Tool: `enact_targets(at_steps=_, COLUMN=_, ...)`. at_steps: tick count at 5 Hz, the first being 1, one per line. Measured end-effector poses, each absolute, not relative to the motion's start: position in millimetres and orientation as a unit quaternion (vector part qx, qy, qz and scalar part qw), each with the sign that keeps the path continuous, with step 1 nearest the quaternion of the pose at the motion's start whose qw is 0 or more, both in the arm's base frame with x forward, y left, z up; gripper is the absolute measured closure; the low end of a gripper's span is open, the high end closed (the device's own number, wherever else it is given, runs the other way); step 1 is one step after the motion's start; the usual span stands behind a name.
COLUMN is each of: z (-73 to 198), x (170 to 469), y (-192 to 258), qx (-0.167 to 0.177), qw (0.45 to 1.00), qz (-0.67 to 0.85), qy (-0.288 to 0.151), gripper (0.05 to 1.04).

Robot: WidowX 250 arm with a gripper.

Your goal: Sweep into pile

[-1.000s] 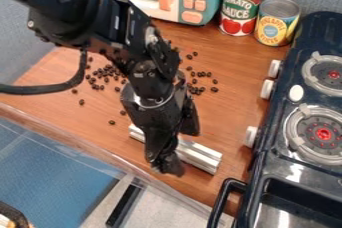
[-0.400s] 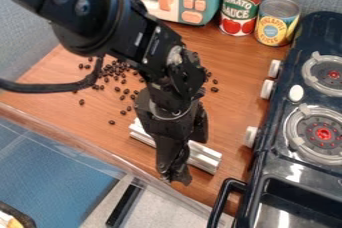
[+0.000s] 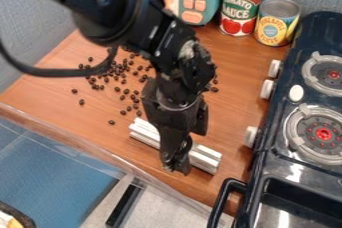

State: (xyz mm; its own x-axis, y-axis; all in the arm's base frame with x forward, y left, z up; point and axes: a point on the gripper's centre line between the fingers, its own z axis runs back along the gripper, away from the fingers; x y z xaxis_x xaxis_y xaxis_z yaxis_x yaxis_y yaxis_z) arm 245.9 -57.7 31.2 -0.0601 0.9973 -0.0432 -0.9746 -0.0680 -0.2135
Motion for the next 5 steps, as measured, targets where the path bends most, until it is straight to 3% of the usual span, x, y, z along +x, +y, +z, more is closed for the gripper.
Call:
enact_targets(at_steps=1, z=32, x=253, y=-51, qx=-0.074, qw=0.673, qz=0.735, qy=-0.049, gripper=0.083)
enact_targets(at_steps=3, z=8, x=249, y=-42, qx=-0.005, qw=0.654, qz=0.757, qy=-0.01, gripper=0.137)
enact_targets(at_steps=5, z=3, x=241, y=-41, qx=-0.003, qw=0.656, qz=0.755, qy=-0.008, gripper=0.676)
